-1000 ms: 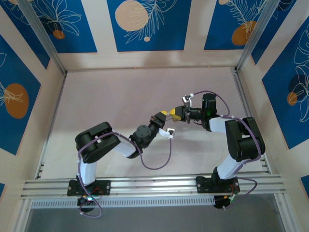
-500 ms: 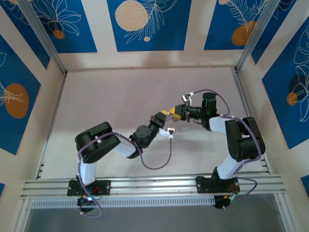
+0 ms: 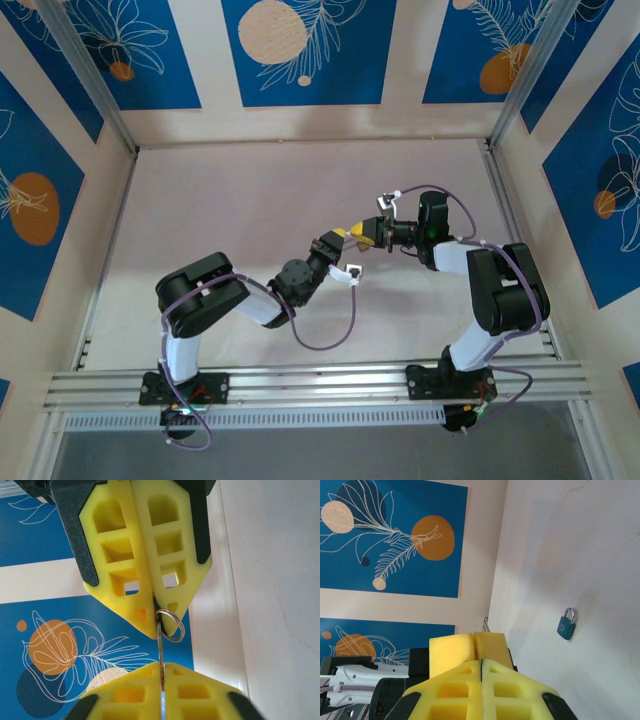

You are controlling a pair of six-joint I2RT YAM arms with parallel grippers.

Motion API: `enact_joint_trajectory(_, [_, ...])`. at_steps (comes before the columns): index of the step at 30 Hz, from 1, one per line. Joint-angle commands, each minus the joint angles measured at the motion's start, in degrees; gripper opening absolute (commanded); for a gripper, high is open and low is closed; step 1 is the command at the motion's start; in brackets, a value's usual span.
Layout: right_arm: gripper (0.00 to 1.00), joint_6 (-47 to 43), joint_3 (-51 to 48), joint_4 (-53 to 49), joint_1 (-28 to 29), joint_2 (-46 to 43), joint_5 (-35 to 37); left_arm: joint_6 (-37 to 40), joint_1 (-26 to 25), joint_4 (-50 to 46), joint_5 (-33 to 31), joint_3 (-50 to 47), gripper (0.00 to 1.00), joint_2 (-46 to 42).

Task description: Unlock with the key

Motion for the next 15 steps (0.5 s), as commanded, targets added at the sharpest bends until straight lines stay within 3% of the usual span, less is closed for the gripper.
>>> enact_joint_trajectory(1, [0.00,-2.5,1.6,-3.3,0.5,-3.7,0.7,-1.6,-1.1,0.2,-0.6,0.3,0.21,1.1])
enact_joint_trajectory(6, [0.00,-6.7,2.5,-10.0,0.4,-6.1,3.1,-3.6,-1.0,0.3,-1.8,-0.4,0.59,0.1])
enact_joint_trajectory(10, [0.00,-10.0,2.8,-14.7,0.3,-7.8,6.0,-5.4,-0.8,0.3,-3.0,-1.2,0.74,-1.3])
enact_joint_trajectory(15, [0.00,-19.1,3.8,-25.1,1.6,-12.1,14.4,-9.2,0.4,0.1,-6.1,-2.5,0.79,-5.0])
